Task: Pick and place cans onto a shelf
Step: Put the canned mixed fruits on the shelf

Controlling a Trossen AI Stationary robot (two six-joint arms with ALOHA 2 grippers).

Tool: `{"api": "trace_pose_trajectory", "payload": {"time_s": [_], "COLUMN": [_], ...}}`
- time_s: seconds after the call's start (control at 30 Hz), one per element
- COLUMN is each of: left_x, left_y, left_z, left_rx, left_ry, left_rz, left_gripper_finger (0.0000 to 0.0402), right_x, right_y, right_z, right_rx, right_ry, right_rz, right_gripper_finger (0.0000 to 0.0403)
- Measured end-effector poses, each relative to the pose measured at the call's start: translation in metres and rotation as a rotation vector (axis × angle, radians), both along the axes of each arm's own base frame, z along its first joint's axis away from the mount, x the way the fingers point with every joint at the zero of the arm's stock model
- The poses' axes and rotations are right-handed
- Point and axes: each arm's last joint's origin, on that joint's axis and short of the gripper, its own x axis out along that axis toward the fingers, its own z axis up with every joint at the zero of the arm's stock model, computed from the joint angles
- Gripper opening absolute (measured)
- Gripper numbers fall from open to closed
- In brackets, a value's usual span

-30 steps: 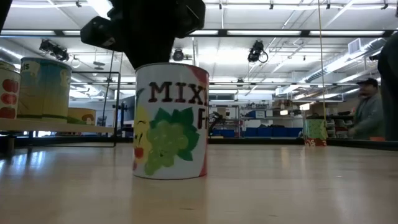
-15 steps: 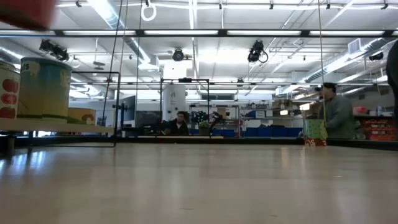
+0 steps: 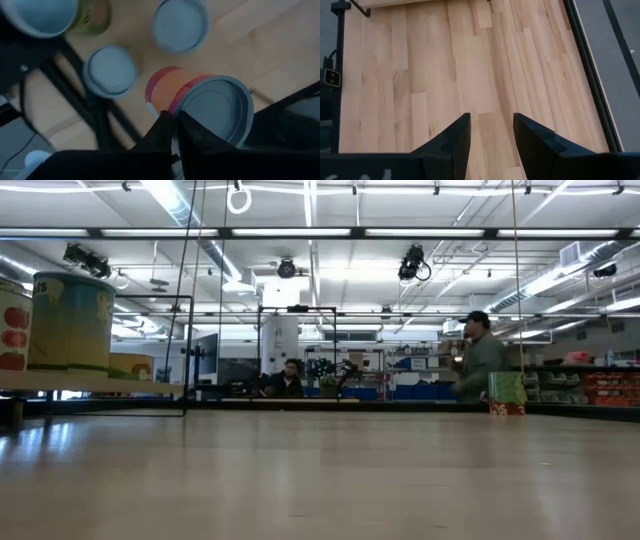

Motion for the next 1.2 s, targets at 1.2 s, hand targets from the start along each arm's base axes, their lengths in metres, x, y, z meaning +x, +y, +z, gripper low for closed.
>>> {"api": "trace_pose_trajectory", "payload": {"time_s": [1.2], "left_x": [-0.069], "left_y": [-0.015], "left_z": [-0.072], "left_rx": [-0.096], "left_ry": [-0.058], "left_rz": [-0.379], "left_gripper_finger": [0.0052], "right_x": [0.005], "right_y": [0.0], "right_z": [0.004], "right_rx": [0.054], "right_ry": [-0.074], "right_rz": [-0.079], "right_gripper_finger": [0.0155]}}
